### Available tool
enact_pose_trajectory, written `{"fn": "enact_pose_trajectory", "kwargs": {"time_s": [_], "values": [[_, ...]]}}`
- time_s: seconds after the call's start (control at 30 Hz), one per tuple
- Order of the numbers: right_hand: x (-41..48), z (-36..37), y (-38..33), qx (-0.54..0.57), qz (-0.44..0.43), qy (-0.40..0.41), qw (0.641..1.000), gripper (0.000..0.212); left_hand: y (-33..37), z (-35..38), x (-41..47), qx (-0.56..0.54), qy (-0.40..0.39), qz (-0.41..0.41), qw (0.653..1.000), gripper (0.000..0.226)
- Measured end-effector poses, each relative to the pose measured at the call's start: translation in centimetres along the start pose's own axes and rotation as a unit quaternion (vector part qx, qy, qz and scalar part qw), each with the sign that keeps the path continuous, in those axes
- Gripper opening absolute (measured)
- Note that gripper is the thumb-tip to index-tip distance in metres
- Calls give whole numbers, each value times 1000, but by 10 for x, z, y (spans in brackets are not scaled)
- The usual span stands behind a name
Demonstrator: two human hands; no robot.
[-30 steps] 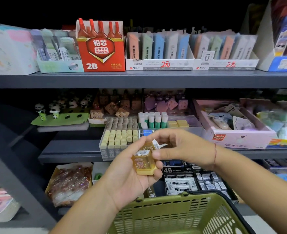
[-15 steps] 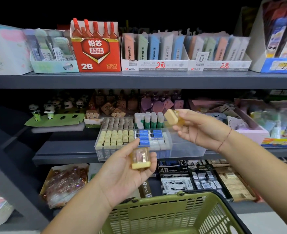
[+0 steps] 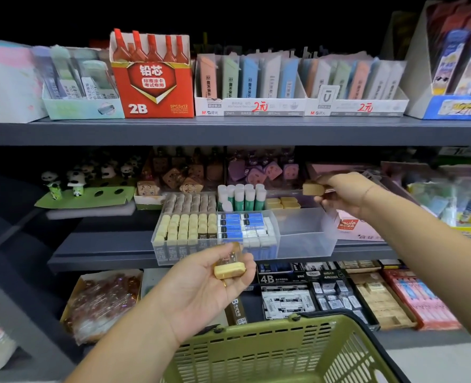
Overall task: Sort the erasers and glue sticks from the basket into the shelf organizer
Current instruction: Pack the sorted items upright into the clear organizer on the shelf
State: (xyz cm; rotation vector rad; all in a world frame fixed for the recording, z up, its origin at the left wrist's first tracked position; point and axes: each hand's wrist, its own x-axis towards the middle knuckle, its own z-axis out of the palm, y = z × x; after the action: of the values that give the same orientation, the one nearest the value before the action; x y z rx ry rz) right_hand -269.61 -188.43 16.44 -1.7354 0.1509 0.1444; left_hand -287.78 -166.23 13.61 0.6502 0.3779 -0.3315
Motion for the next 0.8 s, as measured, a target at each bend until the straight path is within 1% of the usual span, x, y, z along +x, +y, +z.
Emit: {"fn": "enact_pose_trajectory", "kwargs": {"time_s": [0.03, 0.1, 0.13, 0.17, 0.2, 0.3, 0.37, 0.47, 0.5, 0.6, 0.67, 0.73, 0.8], "values": [[5, 1, 1, -84, -16, 12, 996, 13, 0, 0, 0, 1, 4, 0, 1000, 40], [15, 3, 2, -252, -65, 25, 965, 14, -1, 0, 1, 0, 7, 0, 1000, 39], [18, 5, 2, -313, -90, 22, 945, 14, -1, 0, 1, 1, 7, -1, 1000, 40], [19, 8, 3, -352, -105, 15, 930, 14, -1, 0, 1, 1, 8, -1, 1000, 40], [19, 10, 4, -358, -105, 4, 928, 13, -1, 0, 1, 1, 7, -1, 1000, 41], [17, 14, 8, -285, -85, -41, 954, 14, 0, -1, 1, -1, 9, 0, 1000, 41], [15, 13, 9, -294, -107, -56, 948, 17, 1, -2, 1, -5, 9, 0, 1000, 42], [19, 12, 8, -356, -117, -58, 925, 24, 2, -3, 1, -5, 9, 1, 1000, 44], [24, 12, 8, -396, -116, -52, 909, 29, 2, -3, 1, -3, 10, 1, 1000, 44], [30, 17, 7, -551, -91, -51, 828, 45, 2, -3, 0, 1, 12, 1, 1000, 47], [33, 22, 6, -608, -90, -53, 787, 41, 2, -3, 0, 1, 12, 2, 1000, 48], [31, 27, 2, -635, -86, -52, 766, 36, 2, -1, 0, 0, 14, 5, 1000, 47], [30, 31, 0, -640, -72, -54, 763, 33, 2, -1, 0, 2, 15, 8, 1000, 47]]}}
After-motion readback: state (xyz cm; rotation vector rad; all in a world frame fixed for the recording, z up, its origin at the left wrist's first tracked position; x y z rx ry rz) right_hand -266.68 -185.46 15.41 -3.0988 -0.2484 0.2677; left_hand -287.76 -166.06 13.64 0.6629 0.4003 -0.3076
